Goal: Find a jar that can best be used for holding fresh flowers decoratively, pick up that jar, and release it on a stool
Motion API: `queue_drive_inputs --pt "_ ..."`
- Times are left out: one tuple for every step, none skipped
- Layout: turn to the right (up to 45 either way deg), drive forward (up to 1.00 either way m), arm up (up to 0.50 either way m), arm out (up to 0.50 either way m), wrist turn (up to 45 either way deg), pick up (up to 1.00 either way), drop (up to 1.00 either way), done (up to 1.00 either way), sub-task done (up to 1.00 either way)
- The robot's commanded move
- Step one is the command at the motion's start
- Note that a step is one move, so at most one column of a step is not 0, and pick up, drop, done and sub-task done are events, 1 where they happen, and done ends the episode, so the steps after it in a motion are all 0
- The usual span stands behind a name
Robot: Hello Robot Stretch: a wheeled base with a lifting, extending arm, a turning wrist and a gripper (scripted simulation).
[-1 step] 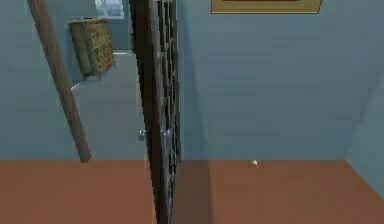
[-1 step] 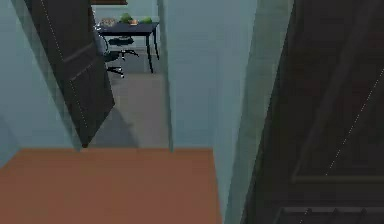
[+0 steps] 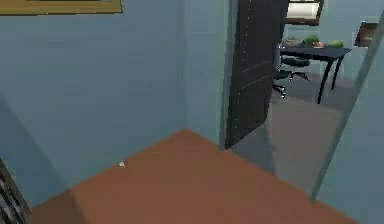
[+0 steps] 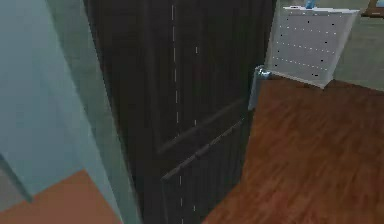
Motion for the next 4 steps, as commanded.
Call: queue_drive_inputs --pt "27.0 0.0 0.0 0.0 0.0 0.0 0.0 0.0 0.0" --pt "0.0 1.0 0.0 0.0 0.0 0.0 0.0 0.0 0.0" --pt "3.0 0.0 0.0 0.0 0.0 0.0 0.0 0.0 0.0" --pt "0.0 1.0 0.0 0.0 0.0 0.0 0.0 0.0 0.0"
